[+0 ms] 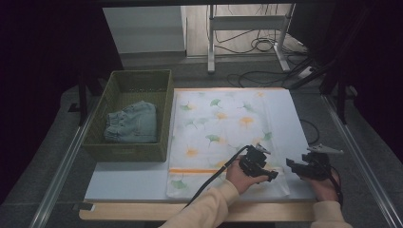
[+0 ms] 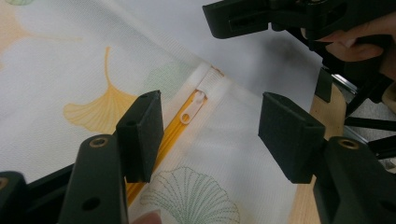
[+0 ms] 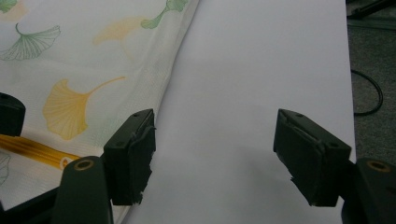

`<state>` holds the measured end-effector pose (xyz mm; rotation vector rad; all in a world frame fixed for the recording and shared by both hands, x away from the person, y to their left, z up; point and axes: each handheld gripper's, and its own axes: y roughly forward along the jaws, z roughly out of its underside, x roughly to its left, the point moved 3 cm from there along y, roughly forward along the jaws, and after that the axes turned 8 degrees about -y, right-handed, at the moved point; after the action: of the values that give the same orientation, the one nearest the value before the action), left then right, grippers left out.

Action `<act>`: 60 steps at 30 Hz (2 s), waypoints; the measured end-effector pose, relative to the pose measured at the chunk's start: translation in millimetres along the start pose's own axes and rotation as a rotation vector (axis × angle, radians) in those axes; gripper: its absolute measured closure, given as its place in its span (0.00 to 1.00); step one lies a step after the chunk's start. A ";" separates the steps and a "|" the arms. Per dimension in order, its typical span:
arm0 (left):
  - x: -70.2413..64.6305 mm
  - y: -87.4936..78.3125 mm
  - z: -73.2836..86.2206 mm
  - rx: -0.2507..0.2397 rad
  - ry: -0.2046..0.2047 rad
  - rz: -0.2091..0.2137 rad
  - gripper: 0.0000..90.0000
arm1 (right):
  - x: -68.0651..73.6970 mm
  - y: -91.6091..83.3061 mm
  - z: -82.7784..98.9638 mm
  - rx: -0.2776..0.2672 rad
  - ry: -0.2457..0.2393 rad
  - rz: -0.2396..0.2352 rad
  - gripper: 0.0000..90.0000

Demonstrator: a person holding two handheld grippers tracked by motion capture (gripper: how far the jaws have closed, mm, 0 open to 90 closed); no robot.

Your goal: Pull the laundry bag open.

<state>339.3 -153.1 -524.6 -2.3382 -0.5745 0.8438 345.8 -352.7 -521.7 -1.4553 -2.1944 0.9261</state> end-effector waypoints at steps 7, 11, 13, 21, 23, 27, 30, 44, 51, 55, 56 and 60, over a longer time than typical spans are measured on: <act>0.8 4.6 -0.9 0.006 -0.010 0.002 0.45 | -1.2 0.5 0.8 0.003 0.001 0.002 0.33; 0.7 7.9 -0.5 0.012 -0.006 -0.002 0.48 | -1.7 -0.7 1.2 0.000 0.006 0.001 0.33; 0.5 9.3 0.0 0.019 -0.001 0.001 0.50 | -2.2 -1.3 1.1 -0.002 0.006 0.002 0.33; -0.2 11.7 0.6 0.024 -0.006 0.006 0.52 | -2.6 -1.0 1.4 -0.001 0.009 0.005 0.33; 0.2 12.9 0.8 0.025 -0.007 0.005 0.52 | -2.6 -0.9 1.5 0.000 0.008 0.005 0.33; 0.0 14.5 0.8 0.026 -0.012 0.004 0.51 | -2.8 -1.4 1.8 0.001 0.008 0.006 0.33; -1.8 15.8 0.2 0.023 -0.011 0.000 0.51 | -4.3 -2.0 2.8 0.001 0.011 0.009 0.33; 0.8 23.8 1.1 0.035 -0.023 0.001 0.51 | -6.1 -2.9 3.3 0.003 0.012 0.014 0.33; 0.7 23.9 0.7 0.034 -0.032 0.006 0.51 | -6.5 -2.9 3.2 0.001 0.015 0.015 0.33; 0.3 24.0 0.8 0.033 -0.033 0.005 0.51 | -6.7 -3.0 3.2 0.000 0.014 0.016 0.33; 0.4 23.9 0.7 0.033 -0.033 0.005 0.51 | -6.5 -2.9 3.2 0.001 0.016 0.016 0.33; -0.2 24.0 0.6 0.031 -0.040 -0.003 0.51 | -5.8 -1.8 3.3 0.007 0.010 0.014 0.33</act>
<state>343.4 -170.7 -540.4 -2.2962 -0.5772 0.8939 344.9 -359.5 -522.4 -1.4707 -2.1739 0.9280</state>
